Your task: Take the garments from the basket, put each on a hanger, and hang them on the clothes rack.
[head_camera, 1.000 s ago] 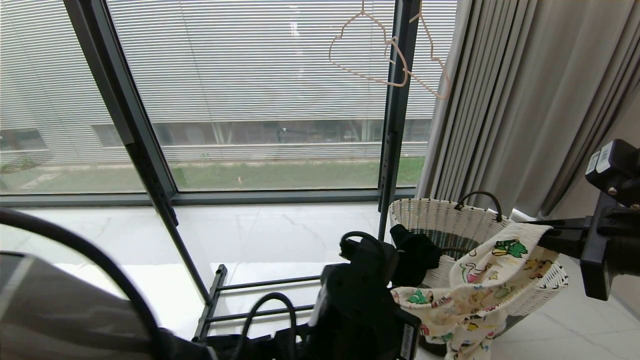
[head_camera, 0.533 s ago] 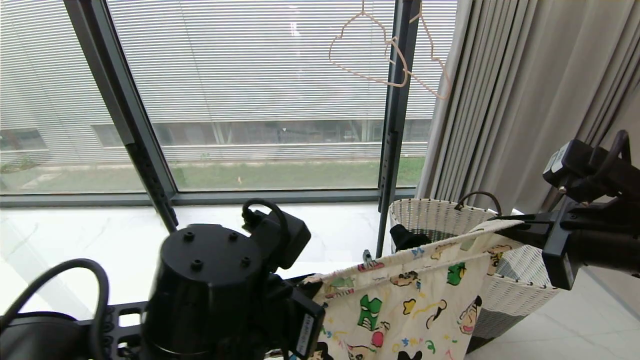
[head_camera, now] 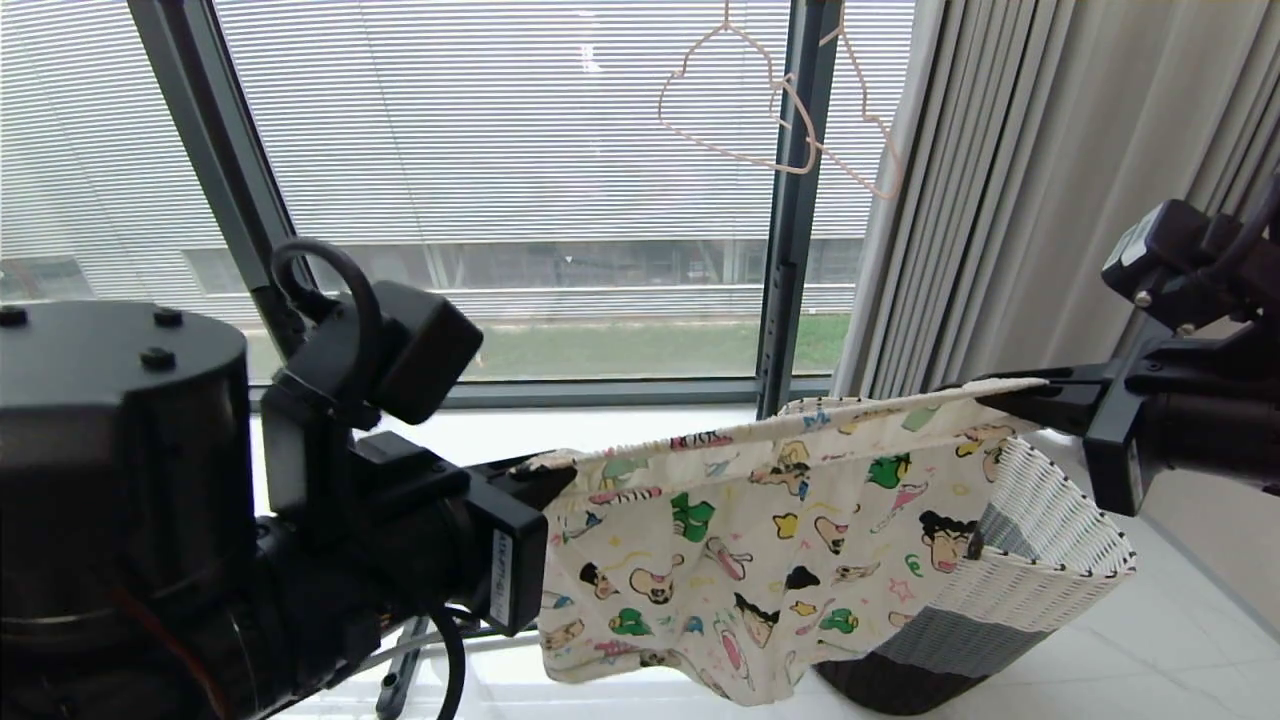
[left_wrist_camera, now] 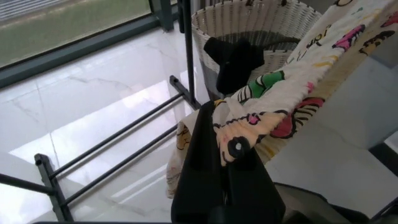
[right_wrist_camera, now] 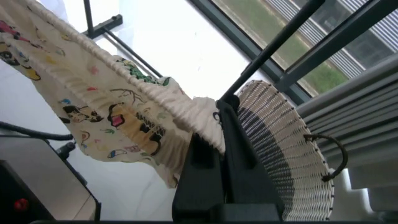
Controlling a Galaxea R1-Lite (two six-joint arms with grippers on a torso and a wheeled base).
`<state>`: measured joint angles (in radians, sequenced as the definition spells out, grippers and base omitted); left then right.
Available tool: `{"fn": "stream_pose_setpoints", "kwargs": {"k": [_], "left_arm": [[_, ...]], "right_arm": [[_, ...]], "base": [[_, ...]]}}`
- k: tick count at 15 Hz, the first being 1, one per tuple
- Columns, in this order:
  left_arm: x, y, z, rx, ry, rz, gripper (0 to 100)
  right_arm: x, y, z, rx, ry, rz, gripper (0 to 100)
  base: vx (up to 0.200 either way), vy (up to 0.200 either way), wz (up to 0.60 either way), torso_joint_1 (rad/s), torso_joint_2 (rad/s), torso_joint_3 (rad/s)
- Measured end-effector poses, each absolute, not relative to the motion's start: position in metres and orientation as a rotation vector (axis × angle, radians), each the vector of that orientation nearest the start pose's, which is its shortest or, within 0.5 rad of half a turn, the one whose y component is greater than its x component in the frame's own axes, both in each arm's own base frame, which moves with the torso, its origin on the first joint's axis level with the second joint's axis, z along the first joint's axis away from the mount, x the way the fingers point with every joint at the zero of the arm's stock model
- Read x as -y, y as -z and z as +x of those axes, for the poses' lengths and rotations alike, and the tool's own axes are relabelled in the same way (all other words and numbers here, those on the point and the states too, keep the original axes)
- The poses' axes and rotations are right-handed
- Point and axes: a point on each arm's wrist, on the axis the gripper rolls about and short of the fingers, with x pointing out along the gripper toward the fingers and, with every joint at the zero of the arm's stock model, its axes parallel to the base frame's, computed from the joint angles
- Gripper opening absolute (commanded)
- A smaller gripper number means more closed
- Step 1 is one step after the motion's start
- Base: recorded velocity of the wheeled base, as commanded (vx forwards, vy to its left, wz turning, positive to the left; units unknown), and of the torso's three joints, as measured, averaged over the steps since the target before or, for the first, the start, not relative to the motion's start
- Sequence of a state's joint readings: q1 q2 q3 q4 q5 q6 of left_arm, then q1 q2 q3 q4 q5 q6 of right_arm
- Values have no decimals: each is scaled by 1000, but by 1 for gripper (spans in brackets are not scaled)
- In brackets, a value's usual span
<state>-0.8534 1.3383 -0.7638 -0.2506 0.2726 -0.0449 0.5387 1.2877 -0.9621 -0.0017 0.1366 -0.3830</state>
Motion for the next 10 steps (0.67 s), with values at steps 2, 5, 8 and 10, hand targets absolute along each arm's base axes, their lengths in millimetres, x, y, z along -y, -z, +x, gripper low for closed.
{"fn": "stream_pose_setpoints", "kwargs": {"k": [2,5,8,10], "left_arm": [[150,-239,149,-270,541,145,0],[141,-256,145,-213,565,120,0],[135,-274,139,-142,582,104,0],[135,-282,136,-116,598,91,0]], "right_arm": [[-107,-279,173,-173,-722,-428,0],[-110,-294,170,-133,-736,-423,0],[-116,-309,162,-108,-780,-423,0],[-122,-316,157,-80,-813,-421,0]], "base": [[0,0,0,0,0,0],[0,0,0,0,0,0],[0,0,0,0,0,0],[0,0,0,0,0,0]]}}
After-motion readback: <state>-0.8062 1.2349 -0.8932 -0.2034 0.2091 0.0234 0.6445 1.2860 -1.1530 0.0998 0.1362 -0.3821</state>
